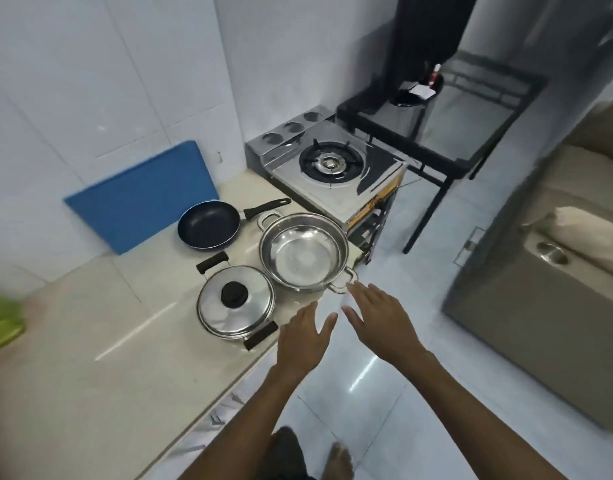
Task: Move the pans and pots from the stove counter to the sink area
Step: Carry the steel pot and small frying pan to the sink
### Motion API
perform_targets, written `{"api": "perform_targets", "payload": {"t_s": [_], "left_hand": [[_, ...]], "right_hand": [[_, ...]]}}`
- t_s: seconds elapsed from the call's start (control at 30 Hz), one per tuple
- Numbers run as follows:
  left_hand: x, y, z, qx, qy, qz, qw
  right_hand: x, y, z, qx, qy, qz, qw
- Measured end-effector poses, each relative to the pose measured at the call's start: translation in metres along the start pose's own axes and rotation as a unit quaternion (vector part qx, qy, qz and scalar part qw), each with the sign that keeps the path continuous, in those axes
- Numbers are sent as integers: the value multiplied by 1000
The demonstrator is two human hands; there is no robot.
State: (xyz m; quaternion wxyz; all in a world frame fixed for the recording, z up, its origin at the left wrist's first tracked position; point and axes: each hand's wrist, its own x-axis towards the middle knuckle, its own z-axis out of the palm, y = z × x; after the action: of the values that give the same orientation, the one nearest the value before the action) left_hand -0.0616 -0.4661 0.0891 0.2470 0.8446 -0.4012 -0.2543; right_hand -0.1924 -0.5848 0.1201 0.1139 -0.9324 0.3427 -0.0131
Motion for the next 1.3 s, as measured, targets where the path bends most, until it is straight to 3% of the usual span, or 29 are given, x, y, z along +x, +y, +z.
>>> {"api": "perform_targets", "payload": {"t_s": [0.17,0.27,0.33,0.47,0.63,0.77,0.97,1.1,1.17,1.3], "left_hand": [[77,16,45,-76,-53,-145,985],[133,10,73,-172,-72,-238,953],[159,5,83,-259,-103,-292,915],[180,4,86,-478,-82,-402,776],[189,10,84,-552,-61,-424,715],[189,7,105,-596,38,-467,652],[208,23,127,-636,190,-506,551],[215,44,133,-663,298,-496,475],[220,51,132,-653,328,-502,462],[231,60,117,-629,334,-516,475]], "right_hand": [[103,41,-14,-17,-8,-98,995],[173,53,-11,-30,-16,-142,989],[213,53,-9,-28,-30,-162,986],[279,49,-2,-24,-58,-214,975],[356,29,15,-25,-114,-274,955],[419,5,40,-11,-157,-302,940],[520,-26,82,53,-213,-250,943],[567,-32,109,37,-331,-241,912],[576,-32,121,35,-383,-250,889],[584,-32,128,72,-422,-241,871]]}}
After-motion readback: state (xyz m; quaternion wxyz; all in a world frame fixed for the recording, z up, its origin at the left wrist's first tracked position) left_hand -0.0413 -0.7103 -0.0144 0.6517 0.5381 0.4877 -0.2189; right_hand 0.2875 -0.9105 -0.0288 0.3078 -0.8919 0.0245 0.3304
